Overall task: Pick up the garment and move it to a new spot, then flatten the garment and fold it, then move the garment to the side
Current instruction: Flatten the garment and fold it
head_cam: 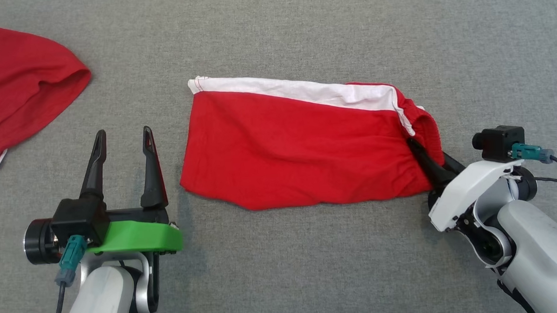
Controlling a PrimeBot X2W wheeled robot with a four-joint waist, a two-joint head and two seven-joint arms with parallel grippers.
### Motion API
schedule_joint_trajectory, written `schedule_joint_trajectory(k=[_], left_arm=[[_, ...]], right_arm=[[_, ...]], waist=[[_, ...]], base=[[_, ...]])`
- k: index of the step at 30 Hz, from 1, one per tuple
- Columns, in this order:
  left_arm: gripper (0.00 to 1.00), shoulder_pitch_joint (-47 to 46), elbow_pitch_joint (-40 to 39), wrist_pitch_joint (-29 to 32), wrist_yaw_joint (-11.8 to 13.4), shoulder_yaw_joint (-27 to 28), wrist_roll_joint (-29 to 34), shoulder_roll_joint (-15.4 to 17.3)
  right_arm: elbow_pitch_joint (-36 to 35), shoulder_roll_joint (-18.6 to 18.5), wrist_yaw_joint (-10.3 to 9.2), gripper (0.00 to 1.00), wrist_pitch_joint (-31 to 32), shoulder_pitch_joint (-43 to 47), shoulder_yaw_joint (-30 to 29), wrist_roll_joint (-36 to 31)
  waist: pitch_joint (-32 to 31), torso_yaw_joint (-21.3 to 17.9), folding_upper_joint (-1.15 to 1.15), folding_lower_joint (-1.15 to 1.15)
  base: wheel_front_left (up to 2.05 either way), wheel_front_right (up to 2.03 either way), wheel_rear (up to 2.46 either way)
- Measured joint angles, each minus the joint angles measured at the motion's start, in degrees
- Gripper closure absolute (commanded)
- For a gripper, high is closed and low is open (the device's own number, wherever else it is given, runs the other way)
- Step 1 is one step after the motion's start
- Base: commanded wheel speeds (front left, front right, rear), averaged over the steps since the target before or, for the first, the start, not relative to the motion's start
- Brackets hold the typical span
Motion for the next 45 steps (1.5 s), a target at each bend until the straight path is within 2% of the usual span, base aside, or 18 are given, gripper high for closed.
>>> schedule_joint_trajectory(k=[5,11,14,22,26,30,37,43,45], left_arm=[[0.0,-0.4,0.1,0.0,-0.2,0.1,0.4,0.1],[0.0,-0.2,0.0,0.0,-0.1,0.2,0.6,0.7],[0.0,-0.2,-0.1,0.3,-0.1,0.1,0.6,1.1],[0.0,-0.2,-0.3,1.3,-0.1,-0.9,0.7,1.3],[0.0,-0.3,-0.2,1.4,-0.4,-1.7,0.7,1.2],[0.0,-0.3,0.0,1.5,-0.6,-2.2,0.7,0.8],[0.0,-1.0,1.0,1.2,-1.2,-3.8,0.6,-0.9],[0.0,-2.0,2.1,0.7,-1.7,-4.4,0.6,-2.4],[0.0,-2.0,2.3,0.7,-1.7,-4.3,0.6,-2.5]], right_arm=[[-1.9,-2.3,0.05,1.0,-0.7,0.9,-0.2,5.1],[-2.2,-8.3,0.04,1.0,-1.5,4.6,-4.7,11.0],[-3.3,-9.6,0.0,1.0,-0.5,5.3,-5.5,13.6],[-15.4,-9.3,-0.01,1.0,5.7,4.9,-2.5,23.2],[-20.6,-9.2,-0.01,1.0,7.9,3.7,0.0,24.8],[-22.8,-7.0,-0.01,1.0,9.3,0.7,2.7,26.0],[-17.8,-1.9,0.0,1.0,10.2,-7.1,8.7,23.6],[-6.8,-0.5,-0.01,1.0,9.2,-11.4,12.0,18.0],[-5.7,0.0,-0.01,1.0,8.7,-11.8,12.1,17.7]], waist=[[-0.1,-1.3,0.0,0.0],[-0.6,-3.5,0.0,0.0],[-0.8,-4.5,0.0,0.0],[-1.7,-6.4,0.0,0.0],[-2.3,-6.3,0.0,0.0],[-2.5,-5.2,0.0,0.0],[-2.0,-1.9,0.0,0.0],[-1.2,1.8,0.0,0.01],[-1.0,2.3,0.0,0.01]], base=[[0.0,0.0,0.0],[0.0,0.0,0.0],[0.0,0.0,0.0],[0.0,0.0,0.0],[0.0,0.0,0.0],[0.0,0.0,0.0],[0.0,0.0,0.0],[0.0,0.0,0.0],[0.0,0.0,0.0]])
